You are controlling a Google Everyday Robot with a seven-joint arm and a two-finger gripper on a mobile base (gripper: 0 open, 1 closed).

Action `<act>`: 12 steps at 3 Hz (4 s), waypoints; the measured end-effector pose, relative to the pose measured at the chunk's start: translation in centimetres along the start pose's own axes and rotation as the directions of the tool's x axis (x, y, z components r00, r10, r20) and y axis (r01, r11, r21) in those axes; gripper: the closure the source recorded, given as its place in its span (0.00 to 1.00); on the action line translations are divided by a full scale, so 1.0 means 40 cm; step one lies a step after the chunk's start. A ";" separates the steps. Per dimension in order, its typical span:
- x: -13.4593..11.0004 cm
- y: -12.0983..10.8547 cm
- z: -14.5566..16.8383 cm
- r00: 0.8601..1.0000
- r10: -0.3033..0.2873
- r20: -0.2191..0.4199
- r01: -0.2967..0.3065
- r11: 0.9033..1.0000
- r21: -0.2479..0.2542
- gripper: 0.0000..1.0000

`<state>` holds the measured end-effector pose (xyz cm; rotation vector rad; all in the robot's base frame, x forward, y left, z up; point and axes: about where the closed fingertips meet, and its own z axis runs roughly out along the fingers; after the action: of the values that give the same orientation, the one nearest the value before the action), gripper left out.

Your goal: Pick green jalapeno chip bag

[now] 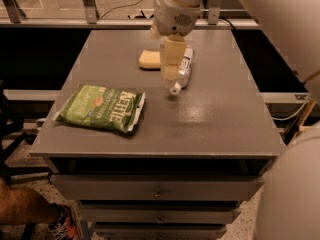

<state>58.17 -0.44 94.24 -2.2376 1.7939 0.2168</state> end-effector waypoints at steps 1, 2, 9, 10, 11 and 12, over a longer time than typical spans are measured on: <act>-0.033 -0.049 0.051 1.000 0.000 -0.028 -0.001 1.000 -0.023 0.00; -0.077 -0.064 0.092 1.000 0.004 -0.029 -0.005 1.000 -0.030 0.00; -0.189 -0.035 0.321 0.997 0.074 -0.029 -0.078 0.979 -0.187 0.18; -0.198 -0.035 0.326 0.997 0.067 -0.024 -0.071 0.979 -0.192 0.40; -0.209 -0.034 0.328 0.998 0.057 -0.016 -0.059 0.979 -0.196 0.64; -0.218 -0.039 0.280 0.999 0.045 0.001 -0.044 0.986 -0.158 0.87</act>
Offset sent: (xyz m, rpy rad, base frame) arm -0.0020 0.0570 -0.0395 -0.0980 0.1093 0.0165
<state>58.28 11.34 86.15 -2.3017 1.8861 0.3856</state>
